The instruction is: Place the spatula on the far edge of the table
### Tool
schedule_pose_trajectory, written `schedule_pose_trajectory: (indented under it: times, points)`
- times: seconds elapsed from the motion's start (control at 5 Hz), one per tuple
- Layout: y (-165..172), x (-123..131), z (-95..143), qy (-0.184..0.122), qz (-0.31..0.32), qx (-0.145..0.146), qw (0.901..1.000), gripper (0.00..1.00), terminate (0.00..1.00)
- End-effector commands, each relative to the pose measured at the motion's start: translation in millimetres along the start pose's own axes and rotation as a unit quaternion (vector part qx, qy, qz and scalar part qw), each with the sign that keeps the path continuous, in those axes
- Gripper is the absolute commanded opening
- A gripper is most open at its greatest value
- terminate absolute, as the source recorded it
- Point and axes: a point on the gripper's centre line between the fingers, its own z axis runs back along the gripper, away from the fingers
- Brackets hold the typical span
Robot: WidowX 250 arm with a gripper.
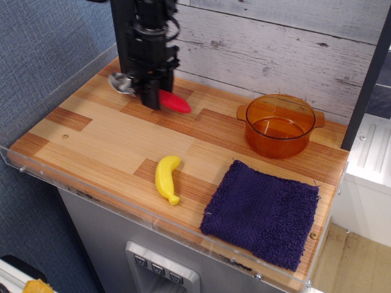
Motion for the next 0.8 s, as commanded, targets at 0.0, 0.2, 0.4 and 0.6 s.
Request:
schedule_pose_trajectory:
  times: [0.0, 0.2, 0.4, 0.6]
  points:
    - [-30.6, 3.4, 9.5, -0.007, -0.005, -0.027, 0.9996, 0.00, 0.00]
    - [-37.9, 1.7, 5.1, -0.016, -0.010, -0.025, 0.9995, 0.00, 0.00]
    - [-36.8, 3.6, 5.1, -0.009, -0.026, -0.026, 0.9993, 1.00, 0.00]
    - [-33.4, 6.0, 10.8, 0.002, -0.025, -0.031, 0.9992, 1.00, 0.00]
